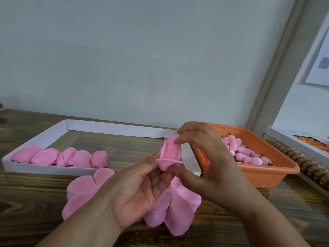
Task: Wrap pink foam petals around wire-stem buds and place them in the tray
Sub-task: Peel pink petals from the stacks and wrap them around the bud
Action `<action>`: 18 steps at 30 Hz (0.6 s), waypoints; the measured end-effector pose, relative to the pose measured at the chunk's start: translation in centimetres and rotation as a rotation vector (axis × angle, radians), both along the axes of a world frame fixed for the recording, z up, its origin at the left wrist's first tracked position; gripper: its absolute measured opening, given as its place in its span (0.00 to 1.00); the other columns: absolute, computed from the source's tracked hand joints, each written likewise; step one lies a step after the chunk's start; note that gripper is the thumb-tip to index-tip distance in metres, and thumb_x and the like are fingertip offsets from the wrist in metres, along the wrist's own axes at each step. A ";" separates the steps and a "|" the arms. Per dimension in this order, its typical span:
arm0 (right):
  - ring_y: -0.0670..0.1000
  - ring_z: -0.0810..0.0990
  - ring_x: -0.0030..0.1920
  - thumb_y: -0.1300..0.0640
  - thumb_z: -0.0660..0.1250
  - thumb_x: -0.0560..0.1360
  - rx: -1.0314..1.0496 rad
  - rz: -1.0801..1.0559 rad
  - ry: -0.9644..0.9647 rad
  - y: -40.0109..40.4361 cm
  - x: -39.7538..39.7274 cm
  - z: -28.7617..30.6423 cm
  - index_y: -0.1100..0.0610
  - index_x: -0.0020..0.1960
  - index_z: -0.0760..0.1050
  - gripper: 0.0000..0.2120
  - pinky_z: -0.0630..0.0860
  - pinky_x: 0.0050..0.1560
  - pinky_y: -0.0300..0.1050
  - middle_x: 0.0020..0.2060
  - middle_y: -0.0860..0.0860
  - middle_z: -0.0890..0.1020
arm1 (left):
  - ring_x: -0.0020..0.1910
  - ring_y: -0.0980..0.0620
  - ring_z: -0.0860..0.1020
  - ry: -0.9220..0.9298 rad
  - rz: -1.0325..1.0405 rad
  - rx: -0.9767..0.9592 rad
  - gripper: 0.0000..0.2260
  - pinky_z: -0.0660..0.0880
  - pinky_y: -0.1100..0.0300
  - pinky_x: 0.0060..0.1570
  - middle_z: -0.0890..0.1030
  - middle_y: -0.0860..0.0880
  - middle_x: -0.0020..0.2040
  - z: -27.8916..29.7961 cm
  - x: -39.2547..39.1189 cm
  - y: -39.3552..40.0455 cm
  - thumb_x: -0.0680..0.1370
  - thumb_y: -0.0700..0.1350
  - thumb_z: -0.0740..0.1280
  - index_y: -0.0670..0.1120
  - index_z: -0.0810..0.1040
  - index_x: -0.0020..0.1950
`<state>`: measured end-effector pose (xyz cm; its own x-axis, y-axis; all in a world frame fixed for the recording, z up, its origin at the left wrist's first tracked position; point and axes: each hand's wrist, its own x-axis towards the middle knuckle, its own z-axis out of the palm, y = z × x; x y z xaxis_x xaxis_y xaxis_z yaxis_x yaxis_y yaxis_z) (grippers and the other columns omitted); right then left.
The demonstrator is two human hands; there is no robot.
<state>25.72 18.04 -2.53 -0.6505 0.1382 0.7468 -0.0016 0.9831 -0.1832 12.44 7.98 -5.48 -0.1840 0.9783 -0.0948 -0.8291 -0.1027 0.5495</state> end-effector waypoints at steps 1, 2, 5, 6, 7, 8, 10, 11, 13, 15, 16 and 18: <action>0.47 0.72 0.60 0.59 0.74 0.65 -0.004 0.003 -0.002 0.0 0.1 0.0 0.58 0.52 0.76 0.17 0.71 0.59 0.50 0.55 0.51 0.75 | 0.34 0.47 0.84 0.008 0.001 0.000 0.08 0.80 0.58 0.29 0.83 0.38 0.39 0.0 0.0 0.0 0.67 0.33 0.66 0.34 0.84 0.40; 0.48 0.73 0.60 0.59 0.74 0.65 -0.008 0.006 -0.003 0.0 0.1 0.1 0.58 0.51 0.76 0.16 0.71 0.59 0.50 0.55 0.51 0.75 | 0.34 0.47 0.84 0.020 0.003 -0.002 0.08 0.80 0.58 0.30 0.84 0.38 0.39 -0.1 0.0 0.0 0.66 0.33 0.67 0.34 0.85 0.41; 0.49 0.73 0.60 0.59 0.74 0.64 -0.021 0.008 -0.006 0.0 0.2 0.1 0.59 0.48 0.76 0.14 0.71 0.58 0.51 0.54 0.52 0.75 | 0.35 0.47 0.84 0.032 -0.007 0.012 0.12 0.81 0.58 0.32 0.84 0.38 0.40 -0.2 -0.1 -0.1 0.60 0.32 0.76 0.34 0.84 0.43; 0.49 0.73 0.60 0.60 0.74 0.64 -0.027 0.007 -0.014 -0.1 0.1 0.2 0.59 0.47 0.76 0.14 0.71 0.57 0.51 0.54 0.52 0.75 | 0.35 0.46 0.84 0.033 -0.018 0.026 0.18 0.81 0.57 0.32 0.83 0.38 0.40 -0.2 -0.1 -0.1 0.55 0.31 0.80 0.34 0.84 0.44; 0.49 0.73 0.60 0.60 0.74 0.63 -0.031 0.005 -0.023 -0.1 0.2 0.2 0.59 0.47 0.75 0.14 0.71 0.57 0.52 0.54 0.52 0.75 | 0.35 0.46 0.84 0.035 -0.027 0.033 0.23 0.81 0.57 0.32 0.83 0.38 0.40 -0.3 -0.2 -0.1 0.51 0.30 0.82 0.34 0.84 0.44; 0.49 0.73 0.60 0.60 0.74 0.63 -0.032 0.003 -0.030 -0.2 0.2 0.2 0.59 0.47 0.75 0.14 0.71 0.57 0.52 0.55 0.51 0.75 | 0.35 0.46 0.84 0.044 -0.030 0.035 0.23 0.81 0.57 0.32 0.83 0.38 0.40 -0.4 -0.2 -0.2 0.51 0.30 0.82 0.34 0.84 0.44; 0.50 0.73 0.59 0.59 0.74 0.63 -0.031 -0.001 -0.041 -0.2 0.2 0.2 0.59 0.46 0.75 0.14 0.71 0.57 0.52 0.55 0.51 0.75 | 0.35 0.48 0.84 0.068 -0.021 0.028 0.13 0.81 0.58 0.33 0.83 0.39 0.40 -0.4 -0.1 -0.1 0.61 0.32 0.76 0.35 0.85 0.45; 0.51 0.73 0.59 0.59 0.74 0.62 -0.035 -0.001 -0.049 -0.3 0.3 0.2 0.59 0.46 0.75 0.14 0.71 0.57 0.52 0.55 0.51 0.75 | 0.35 0.48 0.84 0.074 -0.017 0.028 0.10 0.81 0.58 0.33 0.84 0.39 0.41 -0.3 0.0 0.0 0.65 0.33 0.71 0.36 0.85 0.46; 0.51 0.73 0.60 0.59 0.74 0.62 -0.048 0.004 -0.072 -0.3 0.3 0.2 0.58 0.44 0.75 0.13 0.71 0.57 0.53 0.55 0.51 0.74 | 0.36 0.48 0.84 0.078 -0.016 0.024 0.12 0.81 0.59 0.34 0.84 0.39 0.43 -0.5 -0.1 0.1 0.68 0.34 0.68 0.36 0.84 0.49; 0.50 0.72 0.60 0.59 0.75 0.62 -0.054 0.001 -0.097 -0.3 0.4 0.3 0.57 0.43 0.75 0.13 0.71 0.57 0.52 0.56 0.51 0.74 | 0.38 0.48 0.84 0.081 -0.022 0.028 0.13 0.81 0.58 0.35 0.84 0.39 0.44 -0.6 -0.1 0.1 0.68 0.34 0.68 0.36 0.83 0.51; 0.50 0.72 0.59 0.59 0.75 0.62 -0.050 -0.004 -0.105 -0.3 0.4 0.3 0.57 0.44 0.76 0.12 0.70 0.57 0.51 0.56 0.51 0.73 | 0.38 0.49 0.84 0.083 -0.023 0.028 0.13 0.82 0.58 0.36 0.84 0.39 0.45 -0.5 -0.1 0.1 0.68 0.34 0.68 0.36 0.83 0.51; 0.49 0.72 0.57 0.58 0.75 0.62 -0.050 -0.005 -0.124 -0.3 0.4 0.4 0.56 0.43 0.78 0.11 0.70 0.57 0.50 0.56 0.50 0.74 | 0.39 0.48 0.84 0.086 -0.022 0.021 0.13 0.82 0.58 0.37 0.84 0.39 0.47 -0.5 -0.1 0.1 0.69 0.35 0.68 0.36 0.83 0.52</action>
